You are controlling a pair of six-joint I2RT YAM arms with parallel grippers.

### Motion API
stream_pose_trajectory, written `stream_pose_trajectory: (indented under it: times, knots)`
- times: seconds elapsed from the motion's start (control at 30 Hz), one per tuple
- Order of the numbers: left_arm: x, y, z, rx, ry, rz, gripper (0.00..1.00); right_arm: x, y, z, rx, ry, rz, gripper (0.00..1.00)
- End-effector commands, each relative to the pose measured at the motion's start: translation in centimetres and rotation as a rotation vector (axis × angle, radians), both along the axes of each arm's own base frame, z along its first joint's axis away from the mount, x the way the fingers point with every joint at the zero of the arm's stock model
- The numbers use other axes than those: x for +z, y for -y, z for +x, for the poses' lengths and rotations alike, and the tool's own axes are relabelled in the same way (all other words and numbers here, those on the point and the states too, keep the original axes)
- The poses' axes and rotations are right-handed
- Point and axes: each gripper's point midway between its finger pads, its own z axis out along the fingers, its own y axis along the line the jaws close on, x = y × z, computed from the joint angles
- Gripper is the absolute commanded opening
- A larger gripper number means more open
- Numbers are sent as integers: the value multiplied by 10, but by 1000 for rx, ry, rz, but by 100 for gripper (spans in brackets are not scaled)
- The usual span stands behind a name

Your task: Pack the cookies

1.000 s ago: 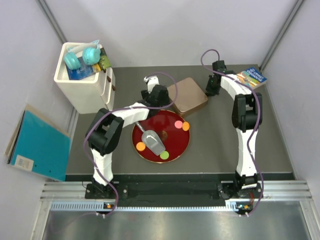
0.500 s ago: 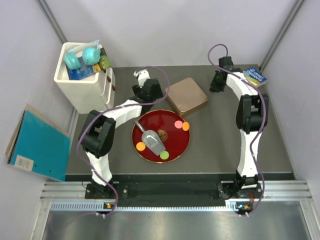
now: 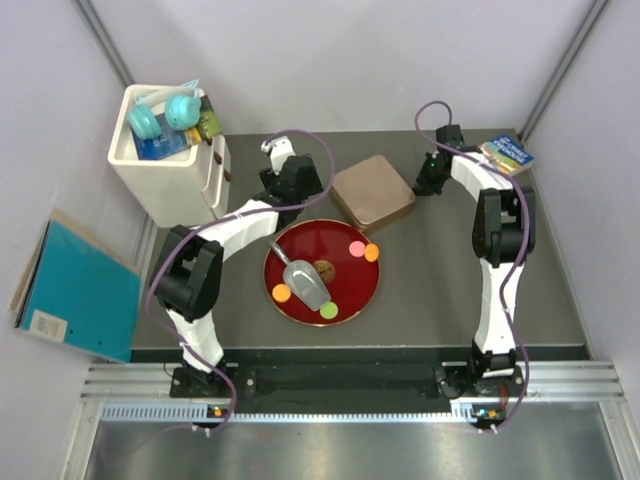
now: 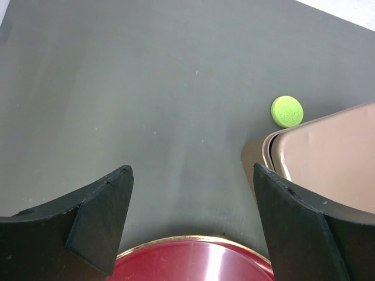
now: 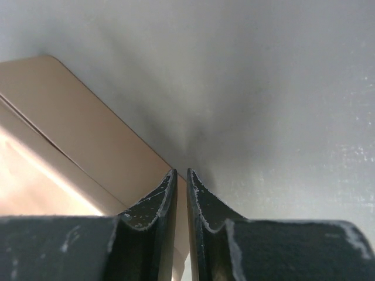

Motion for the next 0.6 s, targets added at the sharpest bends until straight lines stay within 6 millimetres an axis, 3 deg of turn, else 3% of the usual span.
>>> stream_pose_trajectory:
  times: [0.0, 0.33, 0.57]
  knots:
    - [24, -4, -3, 14, 45, -41, 87, 5, -9, 3, 4, 30, 64, 12]
    - [22, 7, 6, -13, 43, -57, 87, 0, -12, -8, 7, 22, 53, 12]
    - [6, 10, 7, -21, 10, -48, 86, 19, -14, 5, 44, 73, -50, 13]
